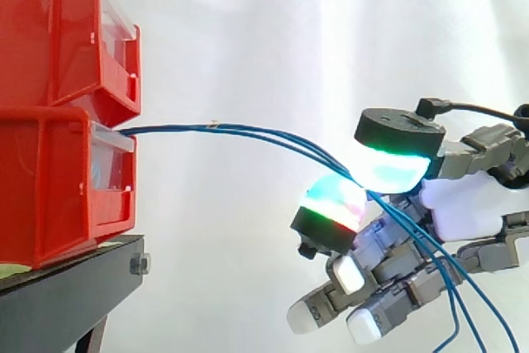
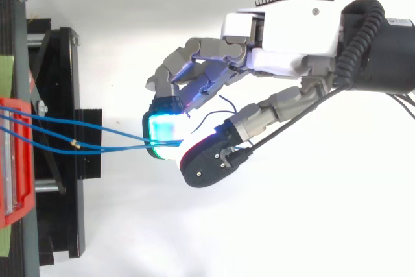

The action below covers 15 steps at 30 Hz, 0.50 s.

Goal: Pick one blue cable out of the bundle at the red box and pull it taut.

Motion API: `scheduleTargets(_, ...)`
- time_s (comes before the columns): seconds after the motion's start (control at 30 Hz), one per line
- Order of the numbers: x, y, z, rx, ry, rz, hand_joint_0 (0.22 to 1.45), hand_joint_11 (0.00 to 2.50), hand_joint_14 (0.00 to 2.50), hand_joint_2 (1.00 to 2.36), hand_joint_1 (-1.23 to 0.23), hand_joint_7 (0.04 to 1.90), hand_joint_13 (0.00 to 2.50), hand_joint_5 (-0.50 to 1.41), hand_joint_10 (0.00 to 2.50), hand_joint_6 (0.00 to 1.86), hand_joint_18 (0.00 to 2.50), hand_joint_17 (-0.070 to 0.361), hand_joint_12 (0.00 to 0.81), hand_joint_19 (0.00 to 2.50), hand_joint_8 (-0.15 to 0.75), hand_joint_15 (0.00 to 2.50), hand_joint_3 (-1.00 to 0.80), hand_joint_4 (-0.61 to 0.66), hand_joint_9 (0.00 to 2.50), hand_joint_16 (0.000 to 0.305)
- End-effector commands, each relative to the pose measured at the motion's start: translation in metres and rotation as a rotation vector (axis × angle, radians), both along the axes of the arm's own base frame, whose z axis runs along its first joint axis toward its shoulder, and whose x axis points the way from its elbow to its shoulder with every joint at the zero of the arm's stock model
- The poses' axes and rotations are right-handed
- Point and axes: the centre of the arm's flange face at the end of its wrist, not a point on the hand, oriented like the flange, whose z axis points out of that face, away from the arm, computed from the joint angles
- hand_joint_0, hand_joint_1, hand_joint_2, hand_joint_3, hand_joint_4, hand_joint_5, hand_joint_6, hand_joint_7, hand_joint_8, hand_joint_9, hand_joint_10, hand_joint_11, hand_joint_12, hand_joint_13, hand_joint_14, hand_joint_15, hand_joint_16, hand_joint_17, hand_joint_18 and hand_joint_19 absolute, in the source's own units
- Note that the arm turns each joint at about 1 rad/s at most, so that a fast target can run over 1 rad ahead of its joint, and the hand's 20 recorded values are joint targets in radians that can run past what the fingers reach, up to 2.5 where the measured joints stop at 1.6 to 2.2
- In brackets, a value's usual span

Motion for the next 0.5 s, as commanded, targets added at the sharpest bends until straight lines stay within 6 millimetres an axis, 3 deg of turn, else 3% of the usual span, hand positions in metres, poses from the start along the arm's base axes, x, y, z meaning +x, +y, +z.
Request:
scheduleTargets(0.0,0.0,-0.0007,-0.0006,0.0,0.001,-0.001,0.77,0.69,0.0,1.01,-0.87,0.99,0.4,-0.21,0.01,0.88,0.52,0.11,0.341,0.27,0.311,0.12,-0.42,-0.17,0.77,0.049)
scheduleTargets(0.47,0.0003,0.0004,-0.0005,0.0,0.0,0.001,0.79,0.68,0.0,1.01,-0.87,1.06,0.39,-0.22,0.01,0.89,0.5,0.11,0.339,0.28,0.305,0.12,-0.35,-0.16,0.76,0.049)
